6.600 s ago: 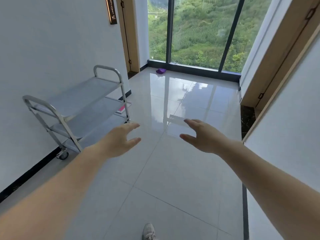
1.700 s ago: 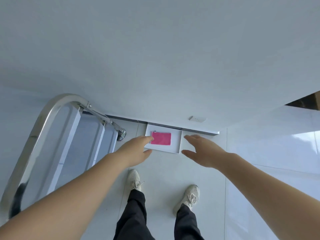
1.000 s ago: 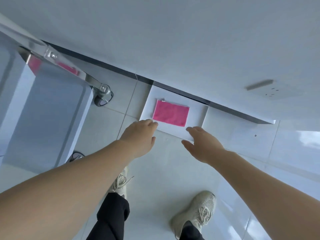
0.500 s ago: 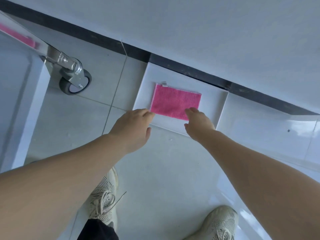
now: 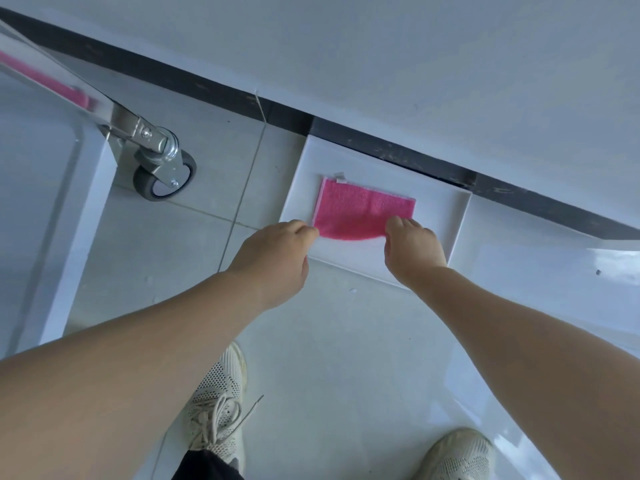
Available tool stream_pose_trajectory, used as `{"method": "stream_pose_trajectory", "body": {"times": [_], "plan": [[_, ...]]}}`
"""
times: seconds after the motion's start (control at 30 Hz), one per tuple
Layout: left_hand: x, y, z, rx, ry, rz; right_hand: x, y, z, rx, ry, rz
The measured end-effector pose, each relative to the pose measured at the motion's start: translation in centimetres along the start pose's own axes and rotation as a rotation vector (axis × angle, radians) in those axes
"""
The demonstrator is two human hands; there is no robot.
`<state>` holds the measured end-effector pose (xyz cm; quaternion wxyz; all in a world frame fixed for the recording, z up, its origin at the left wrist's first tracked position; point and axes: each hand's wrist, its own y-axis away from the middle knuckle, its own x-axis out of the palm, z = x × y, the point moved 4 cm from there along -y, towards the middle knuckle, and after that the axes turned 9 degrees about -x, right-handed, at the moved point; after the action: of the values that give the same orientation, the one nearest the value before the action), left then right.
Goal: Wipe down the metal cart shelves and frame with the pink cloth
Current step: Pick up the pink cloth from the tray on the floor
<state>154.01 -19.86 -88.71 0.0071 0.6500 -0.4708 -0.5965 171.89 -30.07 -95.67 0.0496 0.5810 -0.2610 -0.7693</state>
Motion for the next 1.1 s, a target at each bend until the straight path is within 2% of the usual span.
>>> {"method": "stream_pose_trajectory", "body": {"times": [0.17,0.27,0.43,0.63,0.77,0.83,0.97,1.1], "plan": [[-3.3,2.4,-2.5,0.0,0.033,-0.005,-7.5,1.8,1.8,-0.059,-0.127,-0.109],[-7.5,4.1,-4.4,0.005,0.07,-0.052,-13.1,3.5,3.2,-0.118,-0.209,-0.11],[-17.1,7.3,-8.1,0.047,0.149,-0.127,-24.7,8.5,6.2,-0.346,-0.186,-0.321],[-30.8,12.9,-12.4,0.175,0.225,-0.187,-40.8,14.8,10.4,-0.539,-0.173,-0.342],[-39.4,18.0,-14.4,0.31,0.217,-0.153,-51.5,19.4,14.4,-0.634,-0.112,-0.327],[-44.0,20.6,-15.1,0.335,0.188,-0.181,-56.0,21.8,16.1,-0.658,-0.057,-0.321],[-52.7,27.0,-15.2,0.243,0.207,-0.157,-64.6,26.5,18.7,-0.609,0.028,-0.351],[-59.9,33.9,-15.4,0.293,0.151,-0.143,-72.8,32.1,21.7,-0.566,0.031,-0.406]]}}
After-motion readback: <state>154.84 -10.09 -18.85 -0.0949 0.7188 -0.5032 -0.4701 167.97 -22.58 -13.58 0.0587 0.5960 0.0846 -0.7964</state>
